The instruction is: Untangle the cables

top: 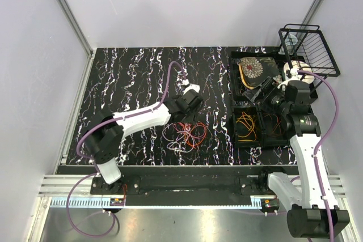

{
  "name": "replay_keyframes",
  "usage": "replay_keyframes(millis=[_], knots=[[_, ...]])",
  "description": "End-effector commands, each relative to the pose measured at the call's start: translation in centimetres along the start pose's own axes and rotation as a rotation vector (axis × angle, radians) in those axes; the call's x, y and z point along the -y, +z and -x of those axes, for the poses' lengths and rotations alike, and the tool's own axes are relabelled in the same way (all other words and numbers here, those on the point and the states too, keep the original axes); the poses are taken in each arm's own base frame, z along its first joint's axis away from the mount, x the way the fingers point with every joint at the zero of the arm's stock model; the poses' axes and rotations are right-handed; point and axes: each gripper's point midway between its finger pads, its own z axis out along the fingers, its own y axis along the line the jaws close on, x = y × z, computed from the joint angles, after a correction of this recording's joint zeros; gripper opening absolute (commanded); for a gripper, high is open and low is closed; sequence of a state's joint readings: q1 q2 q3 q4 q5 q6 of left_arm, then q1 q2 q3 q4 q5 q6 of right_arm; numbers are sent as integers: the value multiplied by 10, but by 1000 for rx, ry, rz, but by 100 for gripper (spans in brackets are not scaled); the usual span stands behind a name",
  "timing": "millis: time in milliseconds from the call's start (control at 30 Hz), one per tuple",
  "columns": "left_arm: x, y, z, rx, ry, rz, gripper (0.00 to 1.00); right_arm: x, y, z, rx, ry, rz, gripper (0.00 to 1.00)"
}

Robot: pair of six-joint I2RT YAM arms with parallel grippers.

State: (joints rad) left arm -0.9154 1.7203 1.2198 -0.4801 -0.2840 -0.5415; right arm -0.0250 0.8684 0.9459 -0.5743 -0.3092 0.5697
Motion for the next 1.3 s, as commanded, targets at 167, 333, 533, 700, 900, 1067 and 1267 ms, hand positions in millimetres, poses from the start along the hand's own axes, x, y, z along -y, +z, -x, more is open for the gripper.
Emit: replay_keyframes(millis=[167, 333, 533, 700, 900, 1067, 1267], knots=[[-3, 17, 29, 39, 1, 19, 54, -4, 6, -5, -29, -50, 40, 78], [-4, 28, 26, 19, 5, 28, 53, -1, 10, -8, -41, -49, 39, 78], [-1, 37, 18, -8, 4, 24, 49, 2, 13, -11, -50, -49, 37, 78], [0, 41, 16, -15, 9, 23, 39, 2, 14, -11, -53, -53, 37, 78], [0, 47, 14, -26, 20, 29, 7, 3, 16, -12, -59, -51, 38, 77], [-2, 31, 30, -12, 42, 43, 0, 1, 15, -11, -59, -48, 45, 77], [-13, -32, 93, 92, 96, 101, 0, -8, 11, -11, -60, -42, 84, 77]])
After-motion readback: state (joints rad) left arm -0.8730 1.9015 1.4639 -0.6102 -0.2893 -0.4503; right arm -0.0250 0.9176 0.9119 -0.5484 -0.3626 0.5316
